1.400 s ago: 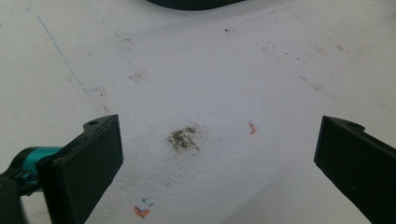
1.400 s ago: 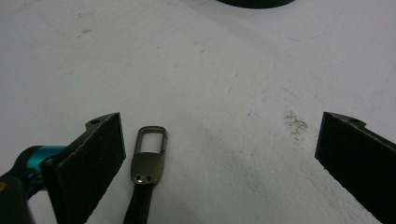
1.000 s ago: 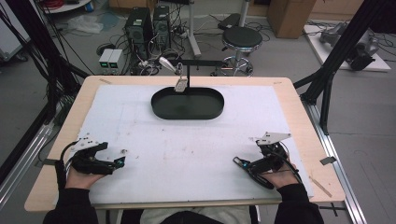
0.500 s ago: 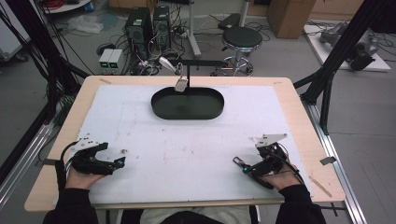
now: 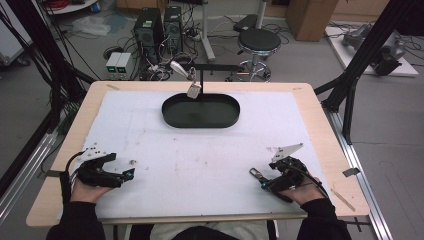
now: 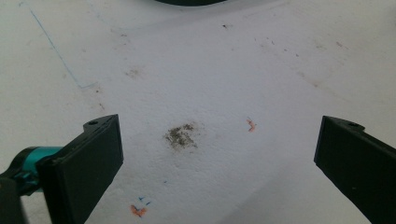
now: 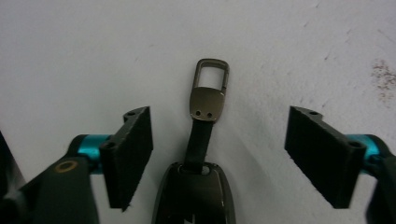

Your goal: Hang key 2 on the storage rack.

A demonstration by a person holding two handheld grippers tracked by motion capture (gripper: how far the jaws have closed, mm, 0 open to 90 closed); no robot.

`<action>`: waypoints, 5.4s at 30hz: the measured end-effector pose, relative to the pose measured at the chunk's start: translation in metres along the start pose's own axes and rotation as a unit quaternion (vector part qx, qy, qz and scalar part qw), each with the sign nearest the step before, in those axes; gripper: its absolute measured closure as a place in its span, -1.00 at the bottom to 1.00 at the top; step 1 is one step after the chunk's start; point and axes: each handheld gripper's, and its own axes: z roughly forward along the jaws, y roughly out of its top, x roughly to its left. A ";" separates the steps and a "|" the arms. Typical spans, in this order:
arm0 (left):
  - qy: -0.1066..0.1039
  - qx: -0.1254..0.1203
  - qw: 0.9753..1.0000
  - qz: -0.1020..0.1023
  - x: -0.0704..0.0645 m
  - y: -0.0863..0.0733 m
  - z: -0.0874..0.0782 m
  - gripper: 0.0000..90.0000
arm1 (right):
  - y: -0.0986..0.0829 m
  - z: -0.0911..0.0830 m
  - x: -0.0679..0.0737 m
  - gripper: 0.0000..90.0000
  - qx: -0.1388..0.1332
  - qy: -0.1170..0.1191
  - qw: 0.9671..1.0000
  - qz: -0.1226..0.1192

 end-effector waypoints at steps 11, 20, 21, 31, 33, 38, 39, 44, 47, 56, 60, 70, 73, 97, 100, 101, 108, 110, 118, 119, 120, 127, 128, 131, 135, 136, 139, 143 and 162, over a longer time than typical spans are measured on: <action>-0.004 0.001 1.000 -0.002 0.001 -0.001 0.000 -0.96 | 0.011 0.010 0.013 0.64 0.075 -0.017 0.997 -0.019; -0.007 -0.004 1.000 -0.003 0.002 0.000 0.000 -0.96 | 0.004 0.008 0.009 0.86 0.026 -0.034 0.999 -0.016; -0.007 -0.005 1.000 -0.005 0.002 0.000 0.000 -0.96 | 0.002 0.008 0.007 0.86 0.017 -0.040 0.999 -0.013; -0.008 -0.008 1.000 -0.007 0.003 -0.002 -0.001 -0.96 | -0.002 0.001 0.001 0.87 -0.033 -0.059 0.998 0.007; -0.008 -0.009 1.000 -0.007 0.003 -0.002 -0.001 -0.96 | 0.000 0.000 0.000 0.87 -0.046 -0.059 0.997 0.012; -0.008 -0.009 1.000 -0.007 0.002 -0.002 -0.001 -0.96 | 0.000 -0.001 -0.003 0.87 -0.078 -0.030 0.996 0.034; -0.008 -0.009 1.000 -0.007 0.002 -0.002 -0.001 -0.96 | -0.001 -0.001 -0.004 0.87 -0.085 -0.026 0.995 0.038; -0.010 -0.010 1.000 -0.006 0.002 -0.002 -0.002 -0.96 | -0.002 -0.007 -0.007 0.87 -0.122 -0.018 0.991 0.060; -0.009 -0.011 1.000 -0.005 0.002 -0.003 -0.003 -0.96 | -0.003 -0.010 -0.008 0.87 -0.141 -0.013 0.987 0.071; -0.012 -0.014 1.000 -0.001 0.000 -0.004 -0.005 -0.96 | 0.008 -0.014 -0.003 0.87 -0.162 -0.003 0.983 0.083; -0.013 -0.018 1.000 -0.004 0.001 -0.005 -0.005 -0.96 | 0.020 -0.012 -0.002 0.87 -0.161 -0.008 0.984 0.078; -0.014 -0.022 1.000 -0.006 0.002 -0.005 -0.006 -0.96 | 0.054 -0.022 -0.008 0.87 -0.154 -0.026 0.986 0.051; -0.014 -0.022 1.000 -0.007 0.003 -0.005 -0.006 -0.96 | 0.064 -0.027 -0.010 0.87 -0.158 -0.024 0.986 0.049; -0.022 -0.021 1.000 -0.007 0.003 -0.005 -0.005 -0.96 | 0.121 -0.017 -0.008 0.87 -0.149 -0.012 0.989 0.016; -0.024 -0.020 0.999 -0.006 0.003 -0.004 -0.005 -0.96 | 0.131 -0.015 -0.008 0.87 -0.147 -0.015 0.989 0.013; -0.025 -0.019 0.999 -0.005 0.003 -0.004 -0.005 -0.96 | 0.133 -0.015 -0.009 0.87 -0.147 -0.016 0.989 0.013; -0.027 -0.022 0.999 -0.005 0.003 -0.004 -0.005 -0.96 | 0.150 -0.009 -0.017 0.87 -0.142 -0.016 0.990 0.013; -0.027 -0.023 0.999 -0.006 0.003 -0.004 -0.005 -0.96 | 0.154 -0.009 -0.017 0.87 -0.141 -0.018 0.990 0.012; -0.027 -0.022 0.999 -0.003 0.004 -0.003 -0.004 -0.96 | 0.171 0.001 -0.023 0.87 -0.124 -0.024 0.992 0.015; -0.028 -0.023 0.999 -0.004 0.004 -0.003 -0.003 -0.96 | 0.175 0.003 -0.025 0.86 -0.126 -0.030 0.992 0.013; -0.030 -0.022 0.999 -0.003 0.005 -0.003 -0.002 -0.96 | 0.175 0.003 -0.025 0.86 -0.126 -0.030 0.992 0.013; -0.033 -0.018 0.999 -0.001 0.005 -0.002 0.001 -0.96 | 0.183 0.030 -0.038 0.86 -0.120 -0.043 0.992 0.021; -0.033 -0.018 0.999 -0.001 0.006 -0.002 0.002 -0.96 | 0.184 0.032 -0.040 0.86 -0.121 -0.042 0.991 0.023; -0.035 -0.019 0.999 0.000 0.007 -0.002 0.002 -0.96 | 0.185 0.032 -0.043 0.86 -0.137 -0.034 0.990 0.032; -0.038 -0.018 0.999 0.001 0.006 -0.002 0.003 -0.96 | 0.199 0.021 -0.044 0.86 -0.154 -0.042 0.987 0.029; -0.038 -0.018 0.999 0.002 0.006 -0.001 0.003 -0.96 | 0.199 0.021 -0.044 0.86 -0.154 -0.042 0.987 0.029; -0.038 -0.018 0.999 0.003 0.007 -0.001 0.003 -0.96 | 0.218 0.011 -0.043 0.86 -0.174 -0.046 0.983 0.022; -0.040 -0.026 0.999 -0.001 0.007 0.000 0.003 -0.96 | 0.241 0.005 -0.044 0.86 -0.161 -0.074 0.984 0.003; -0.045 -0.037 0.998 -0.006 0.010 0.000 0.003 -0.96 | 0.278 0.001 -0.052 0.86 -0.155 -0.129 0.979 0.009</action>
